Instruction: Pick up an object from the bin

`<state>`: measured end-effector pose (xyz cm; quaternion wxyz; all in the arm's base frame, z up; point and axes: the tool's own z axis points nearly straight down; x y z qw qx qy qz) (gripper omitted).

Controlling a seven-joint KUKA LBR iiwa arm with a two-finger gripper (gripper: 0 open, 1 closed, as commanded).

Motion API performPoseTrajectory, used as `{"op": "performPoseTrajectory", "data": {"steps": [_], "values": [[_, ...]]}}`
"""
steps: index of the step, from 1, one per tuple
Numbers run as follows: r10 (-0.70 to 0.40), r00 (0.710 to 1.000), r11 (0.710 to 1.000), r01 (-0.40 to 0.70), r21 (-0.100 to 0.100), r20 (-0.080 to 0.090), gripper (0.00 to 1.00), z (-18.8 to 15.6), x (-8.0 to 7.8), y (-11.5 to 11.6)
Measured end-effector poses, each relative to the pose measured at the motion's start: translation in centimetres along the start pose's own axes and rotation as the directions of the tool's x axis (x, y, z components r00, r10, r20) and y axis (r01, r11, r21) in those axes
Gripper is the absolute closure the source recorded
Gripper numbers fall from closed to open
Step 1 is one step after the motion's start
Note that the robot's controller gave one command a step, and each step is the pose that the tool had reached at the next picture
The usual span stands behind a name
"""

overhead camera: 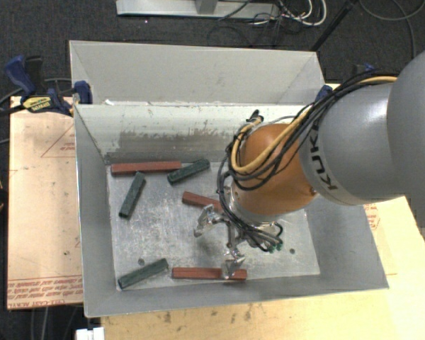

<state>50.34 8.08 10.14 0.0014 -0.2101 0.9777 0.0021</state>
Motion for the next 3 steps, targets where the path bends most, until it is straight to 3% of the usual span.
{"op": "performPoseTrajectory", "data": {"steps": [1, 2, 3], "values": [[0.036, 0.999, 0.999, -0.036, 0.006, 0.006, 1.00, 2.2, 0.8, 1.1], [0.036, 0.999, 0.999, -0.036, 0.006, 0.006, 1.00, 2.2, 0.8, 1.1], [-0.128, 0.992, 0.992, 0.128, 0.003, 0.000, 1.00, -10.3, -2.6, -2.3]]}}
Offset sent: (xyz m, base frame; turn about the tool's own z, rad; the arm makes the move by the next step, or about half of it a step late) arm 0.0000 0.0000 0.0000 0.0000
